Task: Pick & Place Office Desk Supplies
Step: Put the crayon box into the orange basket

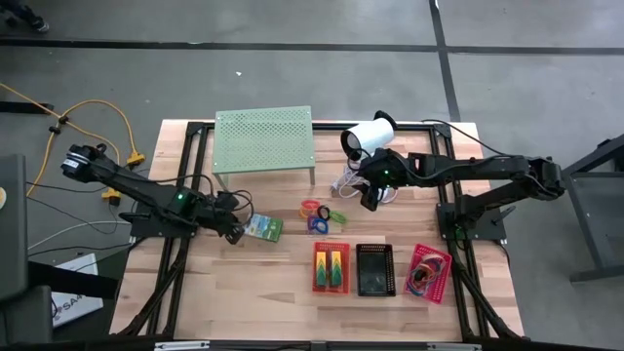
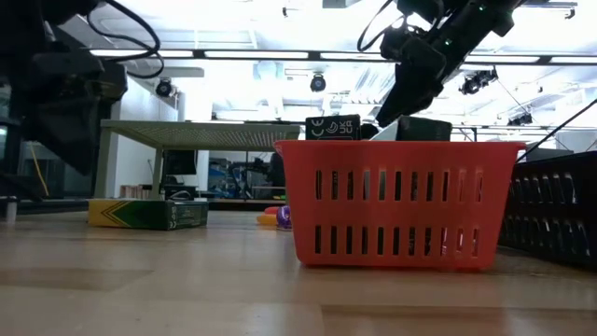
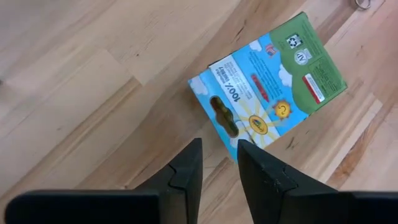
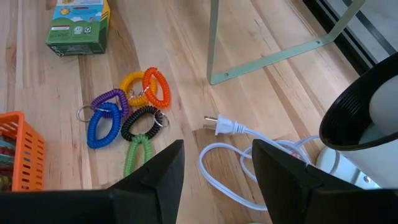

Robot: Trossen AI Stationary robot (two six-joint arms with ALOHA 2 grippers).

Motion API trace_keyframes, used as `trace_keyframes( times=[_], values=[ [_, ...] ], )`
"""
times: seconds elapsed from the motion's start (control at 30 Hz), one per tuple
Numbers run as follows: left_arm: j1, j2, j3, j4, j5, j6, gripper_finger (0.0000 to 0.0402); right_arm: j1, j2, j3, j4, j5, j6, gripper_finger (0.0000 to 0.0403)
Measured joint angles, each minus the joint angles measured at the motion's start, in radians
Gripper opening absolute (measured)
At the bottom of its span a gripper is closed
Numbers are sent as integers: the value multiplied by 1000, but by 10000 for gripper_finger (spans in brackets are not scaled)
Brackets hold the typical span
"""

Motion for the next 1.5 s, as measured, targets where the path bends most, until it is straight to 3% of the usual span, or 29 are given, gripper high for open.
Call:
trace_keyframes(
  times=[0.4,0.77,1.3,1.5],
  values=[
    [0,1,-66,65,1,-54,209,0,0,0,3,0,0,176],
    [45,-17,-144,226,9,-54,214,0,0,0,2,0,0,176],
    [207,-97,-299,486,225,8,214,0,0,0,2,0,0,176],
    [230,-98,-301,531,249,44,214,0,0,0,3,0,0,176]
  ],
)
